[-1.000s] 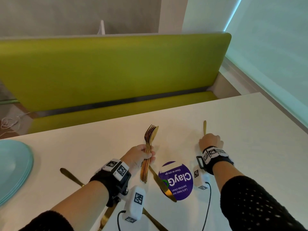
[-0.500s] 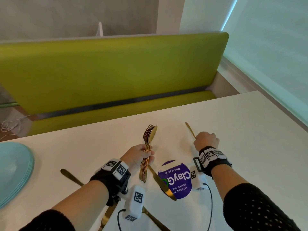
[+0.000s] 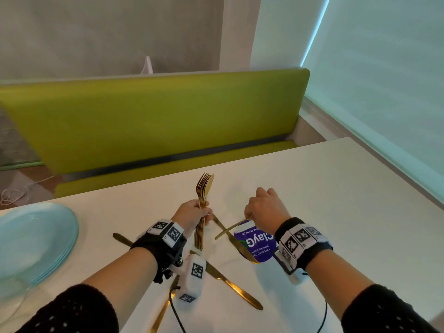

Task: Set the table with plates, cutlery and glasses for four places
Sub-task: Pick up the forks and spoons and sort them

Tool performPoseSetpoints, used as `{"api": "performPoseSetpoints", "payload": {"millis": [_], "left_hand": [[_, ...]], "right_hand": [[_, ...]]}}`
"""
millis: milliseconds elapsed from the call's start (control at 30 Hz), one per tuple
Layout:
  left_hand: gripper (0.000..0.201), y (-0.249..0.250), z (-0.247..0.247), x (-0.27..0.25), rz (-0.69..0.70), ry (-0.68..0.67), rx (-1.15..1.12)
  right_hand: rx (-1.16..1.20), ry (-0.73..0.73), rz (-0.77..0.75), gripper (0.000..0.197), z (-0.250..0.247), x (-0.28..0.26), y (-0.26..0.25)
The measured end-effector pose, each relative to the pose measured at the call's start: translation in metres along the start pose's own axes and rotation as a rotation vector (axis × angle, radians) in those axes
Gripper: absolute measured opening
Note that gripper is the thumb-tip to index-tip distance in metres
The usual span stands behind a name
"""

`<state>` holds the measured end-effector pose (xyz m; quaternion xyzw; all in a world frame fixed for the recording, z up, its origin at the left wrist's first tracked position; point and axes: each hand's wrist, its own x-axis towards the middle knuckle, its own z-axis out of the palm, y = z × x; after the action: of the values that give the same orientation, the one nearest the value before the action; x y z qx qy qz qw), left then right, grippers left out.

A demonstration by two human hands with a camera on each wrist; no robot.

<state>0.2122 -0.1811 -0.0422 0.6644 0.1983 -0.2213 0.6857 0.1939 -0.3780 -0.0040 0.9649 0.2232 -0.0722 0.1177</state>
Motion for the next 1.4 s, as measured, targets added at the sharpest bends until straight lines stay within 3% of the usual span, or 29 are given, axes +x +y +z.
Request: {"api": "performPoseSetpoints", "payload": {"millis": [233,633,933,1400], "left_hand": [[0.014,-0.012,-0.035,-0.069,-0.016,-0.254,0.036],[0.02,-0.082,-0.146,-0.193,-0.013,-0.648,0.23],[0.017,-0.139,-0.218,-0.252,-0.098,-0.658,0.177],[0.017,-0.185,-0.288,-0.275,-0.107,-0.505,0.207]], "right_hand": [[-0.061,0.125,-0.114,0.016,-0.044,-0.037,-0.094],[-0.075,0.13,-0.065,0.01,-0.074,-0.11,-0.262],[-0.042,0.151,-0.106,0.021,-0.073,-0.147,-0.36],[0.058,0.181,-0.203,0.02,-0.048,-0.138,-0.442]]}}
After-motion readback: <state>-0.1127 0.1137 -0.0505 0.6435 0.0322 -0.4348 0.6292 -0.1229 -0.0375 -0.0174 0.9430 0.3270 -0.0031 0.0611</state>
